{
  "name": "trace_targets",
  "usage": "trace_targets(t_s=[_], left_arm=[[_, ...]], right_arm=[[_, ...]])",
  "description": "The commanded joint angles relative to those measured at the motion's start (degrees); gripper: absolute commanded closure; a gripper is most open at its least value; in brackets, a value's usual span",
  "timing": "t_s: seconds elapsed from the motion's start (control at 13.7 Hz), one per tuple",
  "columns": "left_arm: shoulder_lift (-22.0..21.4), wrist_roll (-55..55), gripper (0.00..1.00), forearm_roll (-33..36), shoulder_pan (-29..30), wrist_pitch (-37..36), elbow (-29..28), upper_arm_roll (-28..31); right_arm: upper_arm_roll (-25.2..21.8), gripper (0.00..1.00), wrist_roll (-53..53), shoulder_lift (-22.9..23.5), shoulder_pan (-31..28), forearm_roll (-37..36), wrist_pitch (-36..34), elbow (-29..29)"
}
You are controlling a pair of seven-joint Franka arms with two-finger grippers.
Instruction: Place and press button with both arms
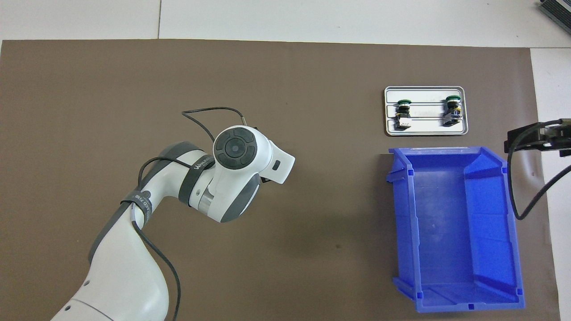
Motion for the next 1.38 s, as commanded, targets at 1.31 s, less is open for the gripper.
trace_targets(t_s=[1.31], left_arm=[[-14.82,80.36,1.00,-98.93,17.44,-0.12,-26.27,-0.45]], right_arm=[[0.20,0.00,-1.56,-0.45,-0.55,1.41,-0.68,-0.30]])
